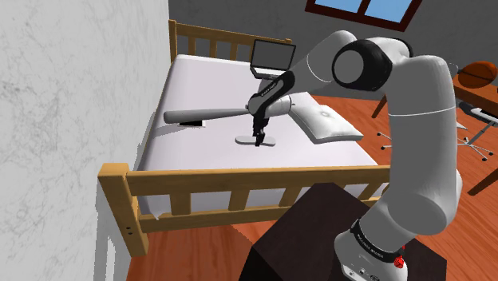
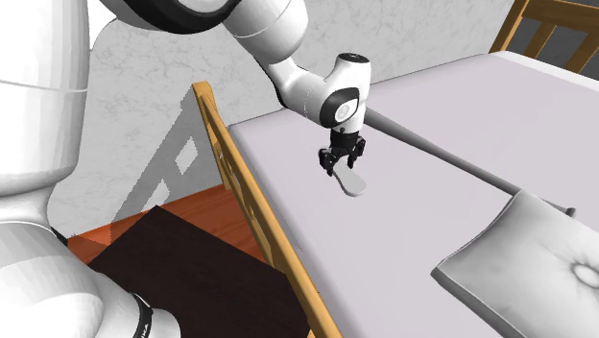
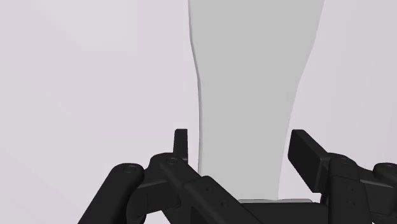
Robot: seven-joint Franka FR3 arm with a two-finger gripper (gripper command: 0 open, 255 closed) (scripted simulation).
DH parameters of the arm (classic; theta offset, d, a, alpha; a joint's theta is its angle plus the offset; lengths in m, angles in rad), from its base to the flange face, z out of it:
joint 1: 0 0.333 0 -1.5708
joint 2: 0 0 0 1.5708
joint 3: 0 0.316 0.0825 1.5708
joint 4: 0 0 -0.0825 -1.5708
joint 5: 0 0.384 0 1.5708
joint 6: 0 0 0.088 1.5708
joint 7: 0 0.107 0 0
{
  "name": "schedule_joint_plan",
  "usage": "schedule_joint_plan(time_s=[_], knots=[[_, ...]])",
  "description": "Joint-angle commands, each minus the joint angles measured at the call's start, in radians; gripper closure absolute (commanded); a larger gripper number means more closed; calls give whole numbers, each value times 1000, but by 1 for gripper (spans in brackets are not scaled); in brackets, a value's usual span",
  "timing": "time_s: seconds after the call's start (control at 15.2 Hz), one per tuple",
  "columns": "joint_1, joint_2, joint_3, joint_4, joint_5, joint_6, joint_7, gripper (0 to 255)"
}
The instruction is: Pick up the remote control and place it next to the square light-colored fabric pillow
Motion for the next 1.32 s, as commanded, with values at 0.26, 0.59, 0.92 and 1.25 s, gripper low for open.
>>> schedule_joint_plan(time_s=[0.26, 0.59, 0.92, 1.25], knots=[[10, -68, -12, -15, -14, -53, 8, 255], [17, -119, -22, -17, -26, -100, 15, 255], [23, -166, -30, -14, -38, -151, 23, 255], [28, -210, -36, -5, -50, -203, 30, 255]])
